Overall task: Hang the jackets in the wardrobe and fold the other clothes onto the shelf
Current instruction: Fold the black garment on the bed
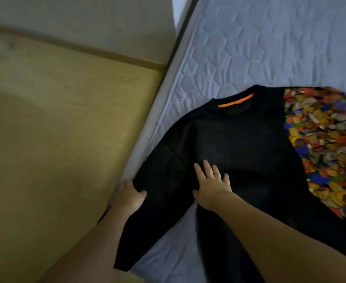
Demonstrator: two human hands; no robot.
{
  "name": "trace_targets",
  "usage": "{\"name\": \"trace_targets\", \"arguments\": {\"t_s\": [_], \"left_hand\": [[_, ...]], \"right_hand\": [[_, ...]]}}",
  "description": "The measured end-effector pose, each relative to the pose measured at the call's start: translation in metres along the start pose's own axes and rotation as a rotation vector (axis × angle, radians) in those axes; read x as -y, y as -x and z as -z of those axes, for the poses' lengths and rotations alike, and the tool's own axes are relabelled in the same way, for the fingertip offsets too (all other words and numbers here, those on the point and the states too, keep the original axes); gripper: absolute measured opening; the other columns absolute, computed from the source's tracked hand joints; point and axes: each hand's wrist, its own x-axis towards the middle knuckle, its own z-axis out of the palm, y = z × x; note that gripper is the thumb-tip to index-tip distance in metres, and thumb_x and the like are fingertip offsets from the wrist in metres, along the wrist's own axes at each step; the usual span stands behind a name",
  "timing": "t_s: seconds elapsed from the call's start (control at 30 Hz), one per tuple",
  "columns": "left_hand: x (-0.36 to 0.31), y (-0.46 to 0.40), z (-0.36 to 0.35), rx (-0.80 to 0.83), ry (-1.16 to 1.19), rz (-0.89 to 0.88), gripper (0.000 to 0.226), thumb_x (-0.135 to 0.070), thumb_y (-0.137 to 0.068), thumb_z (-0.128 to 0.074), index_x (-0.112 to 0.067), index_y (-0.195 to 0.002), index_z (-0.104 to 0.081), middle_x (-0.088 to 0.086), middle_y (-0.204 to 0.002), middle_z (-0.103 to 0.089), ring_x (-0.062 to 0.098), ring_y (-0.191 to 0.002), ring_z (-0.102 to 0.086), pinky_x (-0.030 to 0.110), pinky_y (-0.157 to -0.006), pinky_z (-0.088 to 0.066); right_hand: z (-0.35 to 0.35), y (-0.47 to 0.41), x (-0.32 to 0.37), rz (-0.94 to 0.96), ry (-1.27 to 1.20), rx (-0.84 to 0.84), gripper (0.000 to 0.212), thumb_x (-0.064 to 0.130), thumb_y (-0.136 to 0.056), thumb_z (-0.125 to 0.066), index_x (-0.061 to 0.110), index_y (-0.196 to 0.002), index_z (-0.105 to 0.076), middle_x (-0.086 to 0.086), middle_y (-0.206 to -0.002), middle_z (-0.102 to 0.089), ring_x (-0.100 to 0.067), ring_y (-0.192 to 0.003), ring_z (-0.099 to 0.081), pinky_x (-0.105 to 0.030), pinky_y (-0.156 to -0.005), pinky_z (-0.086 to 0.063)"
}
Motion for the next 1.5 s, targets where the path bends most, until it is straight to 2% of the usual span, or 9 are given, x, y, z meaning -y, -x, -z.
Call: {"name": "trace_targets", "arguments": {"t_s": [0.13, 0.23, 0.4, 0.57, 0.83, 1.03, 1.17, 1.33, 1.5], "left_hand": [[0.058, -0.011, 0.003, 0.025, 0.105, -0.067, 0.059, -0.039, -0.095, -0.054, -0.009, -0.144, -0.039, 0.01, -0.147, -0.044, 0.027, -0.132, -0.044, 0.035, -0.111, -0.034], [0.094, -0.012, 0.026, 0.138, 0.237, -0.121, 0.057, -0.044, -0.089, -0.062, -0.015, -0.135, -0.048, 0.003, -0.14, -0.051, 0.022, -0.125, -0.051, 0.038, -0.11, -0.036], [0.162, -0.004, 0.051, 0.624, -0.108, 0.054, 0.06, -0.043, -0.085, -0.068, -0.017, -0.136, -0.051, -0.001, -0.126, -0.057, 0.018, -0.111, -0.056, 0.025, -0.086, -0.044], [0.207, -0.014, 0.075, 0.237, 0.409, 0.072, 0.035, -0.039, -0.093, -0.059, -0.01, -0.108, -0.069, 0.005, -0.1, -0.071, 0.025, -0.091, -0.067, 0.036, -0.091, -0.052], [0.247, 0.003, 0.101, 0.06, 0.066, 0.146, 0.049, -0.047, -0.101, -0.037, -0.011, -0.129, -0.056, 0.01, -0.126, -0.059, 0.029, -0.113, -0.056, 0.039, -0.097, -0.045], [0.23, 0.021, 0.148, 0.221, 0.481, 0.104, 0.054, -0.049, -0.095, -0.054, -0.014, -0.136, -0.054, 0.005, -0.13, -0.058, 0.025, -0.119, -0.055, 0.036, -0.102, -0.041], [0.238, 0.032, 0.175, 0.047, 0.067, 0.081, 0.032, -0.028, -0.1, -0.048, 0.0, -0.099, -0.063, 0.014, -0.098, -0.063, 0.025, -0.09, -0.058, 0.031, -0.08, -0.043], [0.189, 0.043, 0.189, 0.176, 0.4, 0.082, 0.029, -0.01, -0.1, -0.042, -0.026, -0.116, -0.059, 0.002, -0.106, -0.055, 0.027, -0.101, -0.056, 0.034, -0.078, -0.046], [0.094, 0.065, 0.195, 0.371, 0.89, -0.135, 0.034, -0.005, -0.09, -0.037, -0.015, -0.096, -0.069, 0.013, -0.093, -0.064, 0.021, -0.076, -0.062, 0.027, -0.06, -0.049]], "right_hand": [[-0.029, -0.016, 0.05, 0.083, 0.094, -0.059, 0.072, 0.057, -0.097, -0.019, 0.025, -0.15, 0.018, 0.001, -0.156, 0.028, -0.024, -0.145, 0.022, -0.055, -0.113, 0.012], [-0.051, -0.025, 0.084, 0.005, 0.013, 0.222, 0.075, 0.066, -0.094, -0.01, 0.025, -0.151, 0.016, -0.004, -0.157, 0.026, -0.023, -0.146, 0.017, -0.05, -0.117, 0.011], [-0.079, -0.022, 0.127, 0.116, 0.07, 0.129, 0.074, 0.065, -0.094, -0.018, 0.032, -0.15, 0.016, -0.001, -0.157, 0.027, -0.025, -0.147, 0.016, -0.053, -0.116, 0.005], [-0.104, -0.004, 0.15, 0.479, 0.316, 0.079, 0.091, 0.081, -0.082, -0.022, 0.038, -0.143, 0.03, 0.009, -0.145, 0.042, -0.022, -0.145, 0.024, -0.057, -0.112, 0.014], [-0.134, 0.009, 0.209, 0.304, 0.4, 0.204, 0.115, 0.065, -0.079, -0.06, 0.033, -0.144, 0.03, 0.0, -0.148, 0.043, -0.033, -0.142, 0.027, -0.064, -0.112, -0.004], [-0.129, 0.026, 0.234, 0.382, 0.469, -0.052, 0.089, 0.05, -0.09, -0.051, 0.021, -0.152, 0.006, -0.007, -0.158, -0.007, -0.032, -0.142, -0.017, -0.051, -0.112, -0.021], [-0.113, 0.026, 0.232, 0.289, 0.423, -0.039, 0.037, 0.021, -0.094, -0.042, 0.018, -0.131, -0.043, -0.007, -0.128, -0.051, -0.028, -0.114, -0.054, -0.037, -0.091, -0.041], [-0.088, 0.017, 0.201, 0.348, 0.149, 0.303, 0.036, 0.025, -0.1, -0.04, 0.016, -0.134, -0.052, -0.009, -0.138, -0.052, -0.024, -0.126, -0.049, -0.03, -0.105, -0.038], [-0.014, 0.015, 0.118, 0.061, -0.513, 0.18, 0.028, 0.017, -0.097, -0.05, 0.008, -0.121, -0.062, -0.013, -0.124, -0.061, -0.027, -0.111, -0.057, -0.03, -0.096, -0.043]]}}
